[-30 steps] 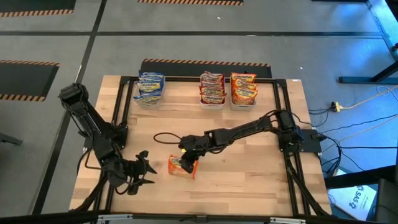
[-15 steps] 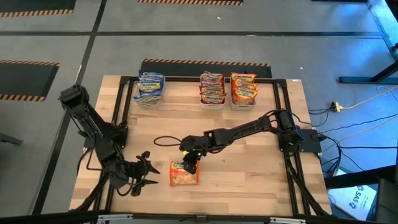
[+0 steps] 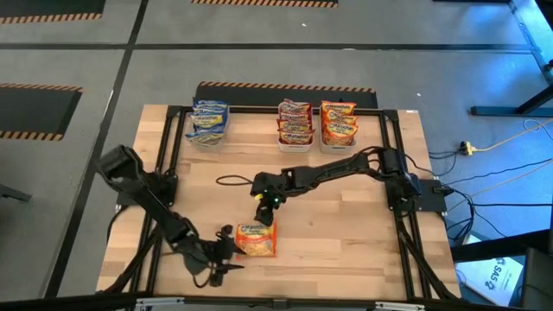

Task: Sort Maruchan noodles
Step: Put the orange noodle pack into the gray bin

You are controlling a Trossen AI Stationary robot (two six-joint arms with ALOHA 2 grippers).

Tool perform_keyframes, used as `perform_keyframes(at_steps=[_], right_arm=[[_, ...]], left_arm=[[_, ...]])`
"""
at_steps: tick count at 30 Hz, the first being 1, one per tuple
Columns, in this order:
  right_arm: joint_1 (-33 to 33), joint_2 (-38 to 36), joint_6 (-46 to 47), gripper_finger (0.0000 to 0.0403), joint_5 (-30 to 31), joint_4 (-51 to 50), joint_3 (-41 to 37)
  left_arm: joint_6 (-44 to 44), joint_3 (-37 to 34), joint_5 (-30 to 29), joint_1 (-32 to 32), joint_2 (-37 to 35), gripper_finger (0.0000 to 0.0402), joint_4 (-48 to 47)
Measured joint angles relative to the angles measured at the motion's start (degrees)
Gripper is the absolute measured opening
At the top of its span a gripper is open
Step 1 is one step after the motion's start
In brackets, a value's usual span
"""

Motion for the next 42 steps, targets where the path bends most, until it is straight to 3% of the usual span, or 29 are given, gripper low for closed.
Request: perform_keyframes(at_steps=[7, 16, 23, 31, 36, 42], right_arm=[[-0.9, 1.0, -0.9, 0.0245, -2.9, 2.6, -2.6], [-0.8, 2.3, -0.9, 0.0232, -7.3, 5.3, -2.6], [-0.8, 2.3, 2.2, 0.0236, -10.2, 5.6, -2.5], [-0.8, 2.8, 3.6, 0.0274, -11.3, 5.4, -2.5], [-0.8, 4.6, 3.9, 0.0293, -13.7, 6.7, -2.5], [-0.9, 6.4, 5.3, 0.0293, -16.9, 9.0, -2.3]], left_arm=[[3.4, 7.4, 2.7, 2.3, 10.3, 0.0188, -0.1], [-0.4, 8.3, 4.6, 3.3, 16.9, 0.0188, 0.0], [-1.5, 8.4, 4.0, 3.0, 17.3, 0.0188, -0.2], [-1.7, 8.4, 5.7, 2.9, 15.3, 0.0188, 0.1], [1.9, 9.8, 4.7, 2.8, 11.9, 0.0188, 1.1], [3.9, 10.0, 3.0, 3.4, 12.8, 0.0188, -2.7]])
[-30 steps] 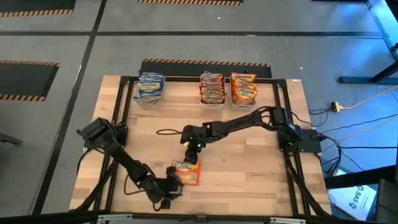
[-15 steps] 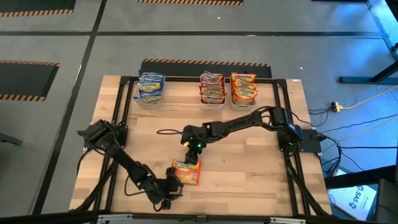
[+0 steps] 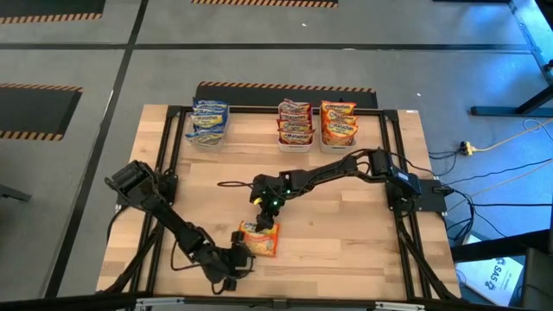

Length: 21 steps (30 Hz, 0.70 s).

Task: Sort Maruchan noodles
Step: Put the orange noodle pack into the gray bin

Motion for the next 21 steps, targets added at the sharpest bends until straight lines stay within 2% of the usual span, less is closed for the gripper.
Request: perform_keyframes(at_steps=[3, 9, 21], right_arm=[[0.0, 0.1, -0.2, 0.0288, -0.2, 0.1, 0.0], [0.1, 0.3, -0.2, 0.0287, -1.7, 0.8, 0.2], [1.8, 0.4, 1.4, 0.0286, -2.4, 1.5, 0.1]], left_arm=[[-1.5, -0.1, -0.5, 0.5, 1.6, 0.0188, -2.7], [-2.3, -0.1, -0.9, 0.4, 4.3, 0.0188, -1.7], [-2.6, -0.1, -1.7, 0.6, 4.6, 0.0188, -2.2]])
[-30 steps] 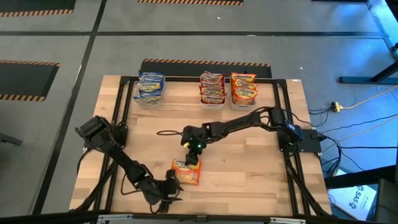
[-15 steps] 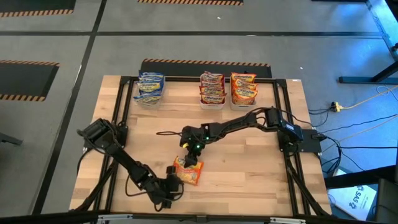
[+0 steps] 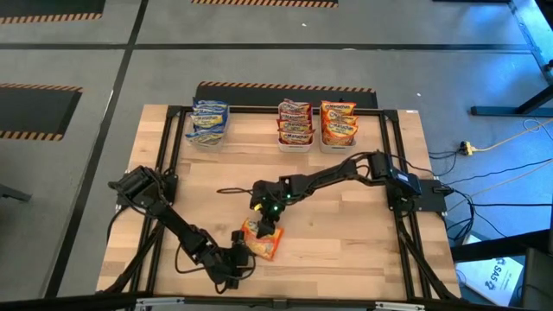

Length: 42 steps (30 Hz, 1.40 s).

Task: Sort Maruchan noodles
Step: Put the orange noodle pack into the gray bin

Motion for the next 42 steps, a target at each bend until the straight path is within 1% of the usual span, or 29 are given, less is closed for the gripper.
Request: perform_keyframes(at_steps=[8, 11, 14, 19, 21, 26, 28, 30, 33, 36, 38, 42], right_arm=[[2.6, 0.1, 2.2, 0.0285, 1.1, 3.0, -0.1], [2.7, 0.1, 2.3, 0.0270, 2.2, 3.5, -0.1], [3.0, 0.1, 2.9, 0.0229, 2.7, 3.8, -0.1], [3.0, 0.0, 3.3, 0.0132, 2.6, 4.5, 0.0], [3.0, -0.5, 3.4, 0.0103, 2.7, 4.4, 0.0], [3.0, -2.8, 2.2, 0.0099, 4.6, 2.8, -0.1], [3.0, -4.7, 1.1, 0.0101, 4.8, 0.7, -0.1], [3.0, -7.0, -0.4, 0.0115, 5.8, -3.7, -0.1], [4.1, -10.1, -4.1, 0.0124, 10.3, -10.9, -0.1], [5.6, -13.0, -6.3, 0.0109, 12.9, -15.5, -0.1], [6.6, -14.8, -7.7, 0.0098, 14.4, -17.8, 0.0], [8.3, -17.8, -10.5, 0.0098, 19.2, -22.1, 0.0]], left_arm=[[0.0, 0.0, 0.6, 1.0, 0.0, 0.0188, 0.0], [0.1, 0.0, 0.6, 1.2, 0.0, 0.0188, 0.0], [0.1, 0.0, 0.5, 1.2, 0.0, 0.0188, 0.0], [0.1, 0.0, 0.4, 1.0, 0.0, 0.0188, -0.1], [0.3, 0.0, 0.5, 0.6, -0.5, 0.0188, -0.5], [0.9, -0.2, 1.8, -1.4, -4.1, 0.0188, -4.3], [0.0, -0.2, 1.8, -2.5, -6.6, 0.0188, -7.8], [-1.0, -0.1, 2.2, -3.5, -9.0, 0.0188, -11.6], [-2.3, -0.1, 2.4, -4.9, -12.8, 0.0188, -16.8], [-2.8, -0.1, 3.8, -6.0, -16.1, 0.0188, -20.2], [-1.8, -0.1, 5.0, -6.4, -17.7, 0.0188, -20.8], [-0.8, -0.1, 5.0, -6.4, -20.7, 0.0188, -22.1]])
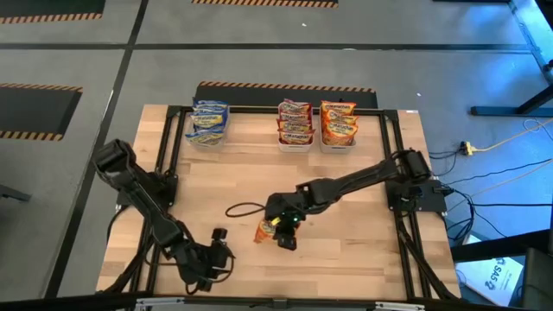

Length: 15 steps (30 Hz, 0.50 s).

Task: Sort Maruchan noodles
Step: Put the orange noodle pack into the gray bin

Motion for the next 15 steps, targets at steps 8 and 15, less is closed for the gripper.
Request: perform_keyframes(at_steps=[8, 15], right_arm=[[-0.2, -4.2, -4.3, 0.0103, 4.2, -9.4, 0.0], [-2.9, -10.5, -9.0, 0.0101, 5.9, -14.0, -5.4]], left_arm=[[2.7, 0.0, 0.0, 2.9, -4.1, 0.0188, -3.8], [6.9, 0.0, 1.2, 7.8, -5.3, 0.0188, -6.8]])
